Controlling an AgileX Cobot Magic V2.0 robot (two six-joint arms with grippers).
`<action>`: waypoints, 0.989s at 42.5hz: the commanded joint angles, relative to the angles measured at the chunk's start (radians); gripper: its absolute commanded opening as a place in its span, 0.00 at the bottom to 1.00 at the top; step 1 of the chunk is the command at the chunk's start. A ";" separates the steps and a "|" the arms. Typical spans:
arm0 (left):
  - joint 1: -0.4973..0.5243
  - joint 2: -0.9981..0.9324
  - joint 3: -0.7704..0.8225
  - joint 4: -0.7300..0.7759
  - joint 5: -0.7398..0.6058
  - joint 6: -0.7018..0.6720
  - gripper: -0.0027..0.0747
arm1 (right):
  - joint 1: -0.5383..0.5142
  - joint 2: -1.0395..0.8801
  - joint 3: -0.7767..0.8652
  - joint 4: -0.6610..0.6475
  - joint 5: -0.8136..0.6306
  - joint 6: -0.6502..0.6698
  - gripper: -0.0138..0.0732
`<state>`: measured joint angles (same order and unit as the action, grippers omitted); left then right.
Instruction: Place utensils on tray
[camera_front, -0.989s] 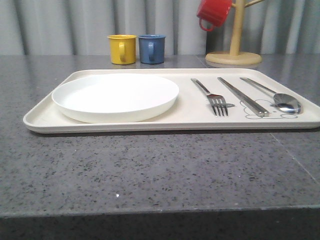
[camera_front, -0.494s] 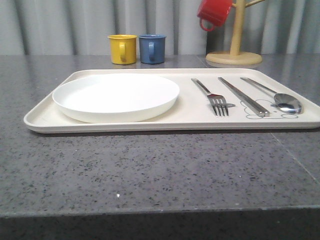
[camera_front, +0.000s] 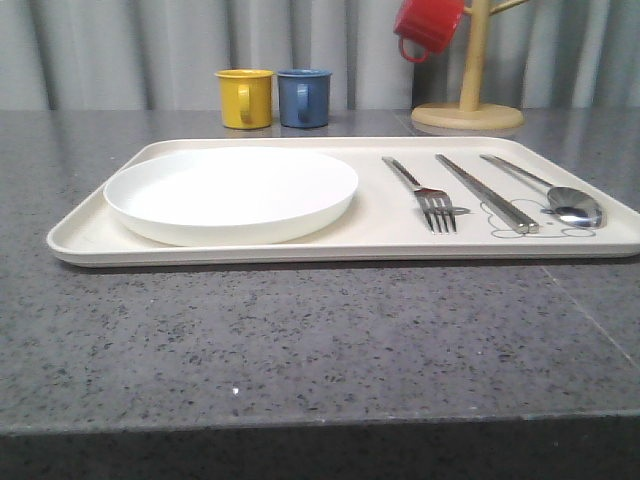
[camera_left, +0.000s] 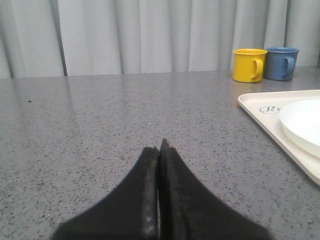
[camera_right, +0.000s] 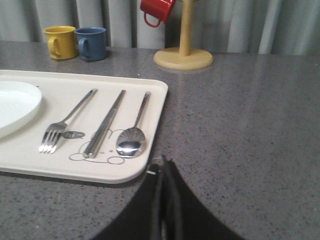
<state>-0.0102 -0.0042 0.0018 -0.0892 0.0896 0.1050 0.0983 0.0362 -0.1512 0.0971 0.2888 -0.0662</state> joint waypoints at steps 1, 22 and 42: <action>-0.003 -0.022 0.013 -0.011 -0.090 0.000 0.01 | -0.027 -0.033 0.075 0.010 -0.207 -0.002 0.08; -0.003 -0.022 0.013 -0.011 -0.090 0.000 0.01 | -0.061 -0.061 0.177 0.030 -0.280 -0.002 0.08; -0.003 -0.022 0.013 -0.011 -0.090 0.000 0.01 | -0.058 -0.062 0.177 -0.091 -0.337 0.149 0.08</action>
<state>-0.0102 -0.0042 0.0018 -0.0892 0.0896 0.1050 0.0443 -0.0097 0.0276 0.0273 0.0415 0.0713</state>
